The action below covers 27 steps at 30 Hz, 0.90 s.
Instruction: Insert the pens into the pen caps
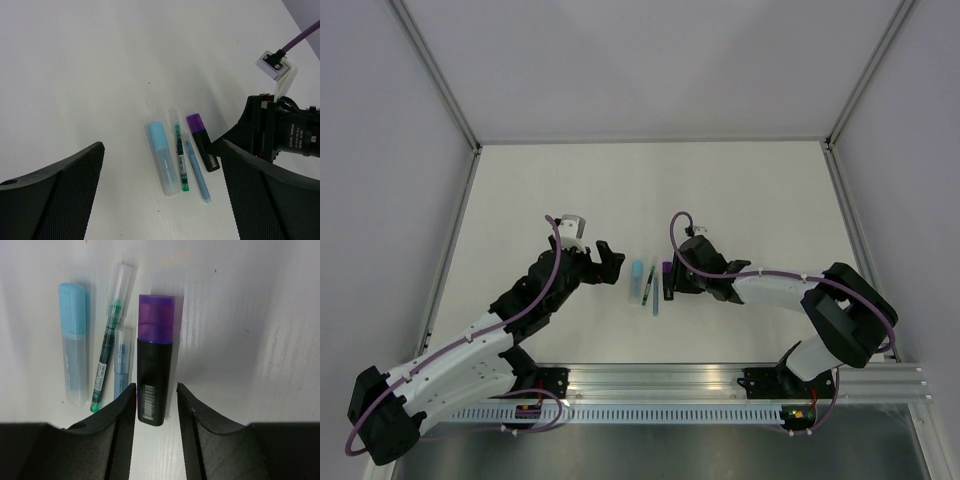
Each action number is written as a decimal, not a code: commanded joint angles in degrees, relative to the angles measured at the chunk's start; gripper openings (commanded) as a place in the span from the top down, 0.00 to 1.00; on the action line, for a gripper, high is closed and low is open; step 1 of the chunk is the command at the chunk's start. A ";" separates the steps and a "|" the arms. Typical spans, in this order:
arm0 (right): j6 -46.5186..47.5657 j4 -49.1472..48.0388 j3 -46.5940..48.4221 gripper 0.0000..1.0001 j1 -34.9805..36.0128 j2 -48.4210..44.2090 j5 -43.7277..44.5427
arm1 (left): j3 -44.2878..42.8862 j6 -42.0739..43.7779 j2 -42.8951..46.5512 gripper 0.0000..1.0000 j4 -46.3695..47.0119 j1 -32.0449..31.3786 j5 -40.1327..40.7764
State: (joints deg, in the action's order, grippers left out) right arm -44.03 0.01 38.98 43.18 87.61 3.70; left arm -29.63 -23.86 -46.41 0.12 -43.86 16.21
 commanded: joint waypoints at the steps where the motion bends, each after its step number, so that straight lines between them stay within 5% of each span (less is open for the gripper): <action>1: -0.53 -0.10 2.06 0.55 0.06 -1.65 0.51 | -0.78 2.32 0.09 0.00 1.73 -0.09 -0.12; 5: 2.89 6.66 4.96 0.48 -0.11 -6.04 6.73 | -0.70 2.41 0.18 0.00 1.81 -0.09 -0.74; 7: 5.34 8.25 6.01 0.34 -0.46 -9.12 8.24 | -0.61 2.41 0.01 0.00 1.99 -0.09 -1.00; 9: 6.76 9.38 6.89 0.07 -0.90 -11.49 8.51 | -0.78 2.41 -0.08 0.00 2.08 -0.09 -1.52; 27: 10.10 4.65 0.93 0.02 -0.99 -30.22 18.18 | 3.96 3.11 10.90 0.00 7.88 -0.18 -11.46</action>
State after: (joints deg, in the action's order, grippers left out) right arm -34.87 6.44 40.82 42.26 59.75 18.83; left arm -26.26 -22.85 -36.62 4.89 -43.86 6.85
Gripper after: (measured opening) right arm 0.979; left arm 0.994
